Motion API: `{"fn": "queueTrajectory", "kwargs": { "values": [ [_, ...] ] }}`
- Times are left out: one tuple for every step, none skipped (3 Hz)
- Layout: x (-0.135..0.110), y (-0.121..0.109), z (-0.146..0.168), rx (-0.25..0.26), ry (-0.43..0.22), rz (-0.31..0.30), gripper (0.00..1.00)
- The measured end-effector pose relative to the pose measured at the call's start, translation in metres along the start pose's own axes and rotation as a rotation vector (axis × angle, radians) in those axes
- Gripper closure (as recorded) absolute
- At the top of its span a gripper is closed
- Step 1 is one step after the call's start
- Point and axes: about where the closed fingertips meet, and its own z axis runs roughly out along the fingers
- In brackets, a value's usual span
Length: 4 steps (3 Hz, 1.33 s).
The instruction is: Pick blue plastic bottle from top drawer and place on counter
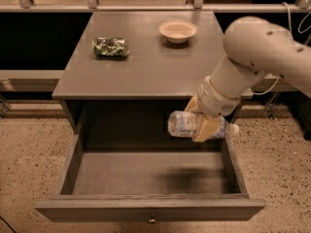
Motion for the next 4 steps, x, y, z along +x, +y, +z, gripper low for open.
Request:
{"fn": "queueTrajectory", "kwargs": {
  "values": [
    [-0.002,-0.039,-0.042,-0.04,0.091,-0.013,1.0],
    [-0.009,-0.077,-0.068,-0.081,0.169,-0.001,1.0],
    [-0.037,-0.142,-0.113,0.025,0.262,0.005,1.0],
    [-0.054,-0.172,-0.125,0.081,0.255,-0.002,1.0]
  ]
}}
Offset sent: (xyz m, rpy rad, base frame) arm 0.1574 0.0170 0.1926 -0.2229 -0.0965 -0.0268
